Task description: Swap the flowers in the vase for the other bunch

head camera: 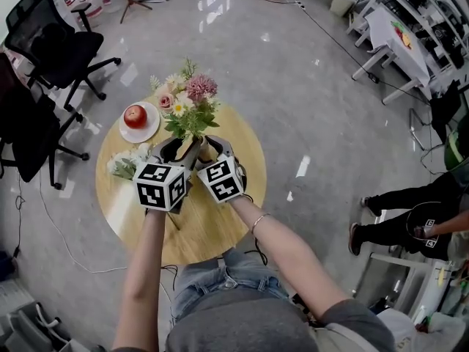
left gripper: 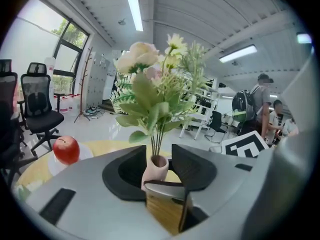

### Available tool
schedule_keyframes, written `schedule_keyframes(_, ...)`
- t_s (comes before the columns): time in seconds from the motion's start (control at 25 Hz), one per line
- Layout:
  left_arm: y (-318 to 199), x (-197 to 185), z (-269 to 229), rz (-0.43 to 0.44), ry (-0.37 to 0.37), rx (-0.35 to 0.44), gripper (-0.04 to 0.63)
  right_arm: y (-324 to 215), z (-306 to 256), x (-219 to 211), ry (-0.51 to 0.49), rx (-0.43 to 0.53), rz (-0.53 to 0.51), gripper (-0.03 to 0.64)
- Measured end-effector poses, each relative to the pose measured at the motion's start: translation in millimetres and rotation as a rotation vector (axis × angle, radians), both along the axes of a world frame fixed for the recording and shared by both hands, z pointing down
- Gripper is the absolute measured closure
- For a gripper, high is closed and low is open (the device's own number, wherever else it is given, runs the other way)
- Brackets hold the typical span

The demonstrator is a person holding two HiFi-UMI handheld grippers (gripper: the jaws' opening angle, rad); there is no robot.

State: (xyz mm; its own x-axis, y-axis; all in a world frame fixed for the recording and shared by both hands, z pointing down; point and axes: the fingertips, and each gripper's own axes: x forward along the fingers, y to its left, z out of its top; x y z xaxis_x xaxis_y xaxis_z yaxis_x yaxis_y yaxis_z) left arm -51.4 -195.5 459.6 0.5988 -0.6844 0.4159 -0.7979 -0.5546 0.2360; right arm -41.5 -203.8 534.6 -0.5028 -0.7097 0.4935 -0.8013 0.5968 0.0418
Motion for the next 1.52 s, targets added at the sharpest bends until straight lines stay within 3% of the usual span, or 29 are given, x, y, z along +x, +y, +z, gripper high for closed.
schedule_keyframes(0.16,4.9,-8.0,-3.3,-0.051,0.002,0.026,0.428,1.8,1.8,-0.2,-0.035,0.0,-0.005,0.373)
schedule_keyframes(0.64,21.3,-31.4,15.9,-0.158,0.064,-0.043,0.44,9.8,14.0,5.4,0.005,-0.019,-0.018,0.373)
schedule_keyframes(1.08,51.8,-29.5,40.4,-0.234,0.011,-0.074,0.454,54.2,34.3,35.7,-0.083,-0.089,0.016,0.374)
schedule_keyframes(1.24,66.9,-33.1,50.7,-0.275,-0.012,-0.082,0.479,70.6,37.1,44.2,-0.104,-0.111,0.023,0.414)
schedule_keyframes(1.52,98.0,-36.4,57.9,-0.341,-0.057,-0.079,0.509,95.7,17.0,62.8,-0.119,-0.089,0.023,0.567)
